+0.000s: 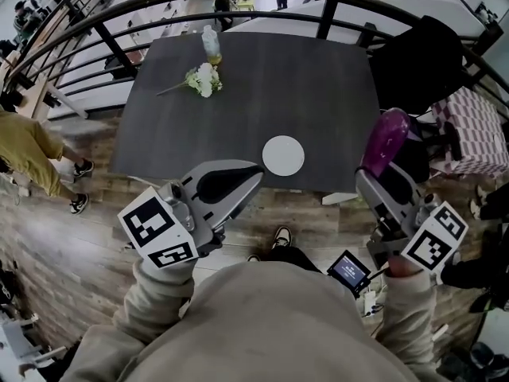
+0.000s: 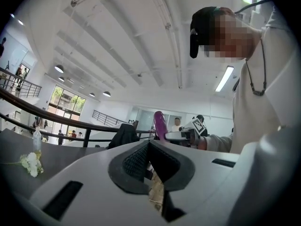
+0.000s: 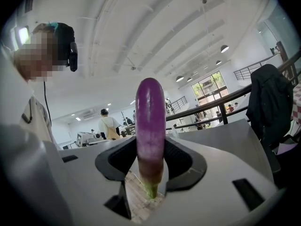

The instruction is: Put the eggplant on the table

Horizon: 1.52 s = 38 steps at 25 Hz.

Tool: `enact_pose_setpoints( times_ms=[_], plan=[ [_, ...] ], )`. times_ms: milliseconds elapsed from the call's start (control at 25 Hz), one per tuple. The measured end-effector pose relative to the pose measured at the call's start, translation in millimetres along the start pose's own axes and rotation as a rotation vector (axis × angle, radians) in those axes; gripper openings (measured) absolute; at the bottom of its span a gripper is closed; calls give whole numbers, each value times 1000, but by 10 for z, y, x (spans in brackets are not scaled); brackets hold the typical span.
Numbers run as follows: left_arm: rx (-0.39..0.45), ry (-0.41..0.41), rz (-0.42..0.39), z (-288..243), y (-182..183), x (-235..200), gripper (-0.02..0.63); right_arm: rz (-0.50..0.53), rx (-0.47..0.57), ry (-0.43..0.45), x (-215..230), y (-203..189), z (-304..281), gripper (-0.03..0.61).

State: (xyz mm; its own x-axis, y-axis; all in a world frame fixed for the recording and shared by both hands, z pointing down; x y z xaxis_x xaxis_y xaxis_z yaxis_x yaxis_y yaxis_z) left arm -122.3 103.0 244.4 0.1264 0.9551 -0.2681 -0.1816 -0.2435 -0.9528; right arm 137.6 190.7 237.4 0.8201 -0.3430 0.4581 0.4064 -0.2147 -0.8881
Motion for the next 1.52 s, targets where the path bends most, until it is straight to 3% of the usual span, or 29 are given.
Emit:
enact_pose_setpoints(
  times_ms=[360,600,960,1200,1520],
  plan=[
    [-9,19,-3,-821,70,-492,5,-37,-26,21,770,272,-213,192],
    [-7,67,-1,-1022,-15,-744,5,-53,-65,62,1146,255,-488,192],
    [-18,118,4,-978,-9,-697,5,-58,-102,122,1185,176,-561,192],
    [-6,76,-1,-1028,97,-796,5,-53,-83,107,1098,271,-612,192],
    [-6,25,17,-1062,186,-1296,5,-35,-76,63,1136,348,-1020,192]
  ],
)
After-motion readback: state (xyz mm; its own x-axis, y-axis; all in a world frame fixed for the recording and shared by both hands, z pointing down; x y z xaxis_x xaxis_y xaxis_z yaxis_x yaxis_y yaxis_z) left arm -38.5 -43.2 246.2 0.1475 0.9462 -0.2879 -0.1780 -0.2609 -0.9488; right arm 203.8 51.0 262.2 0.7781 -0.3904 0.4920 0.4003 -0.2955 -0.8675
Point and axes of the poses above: the fingertips, and each gripper's own axes: z backward along the fingers, x to its right, y out of its top, the point moved 7 cm from there along z, backward along the fingers, and after that the axes turned 9 degrees about x, right-handed, at the moved point
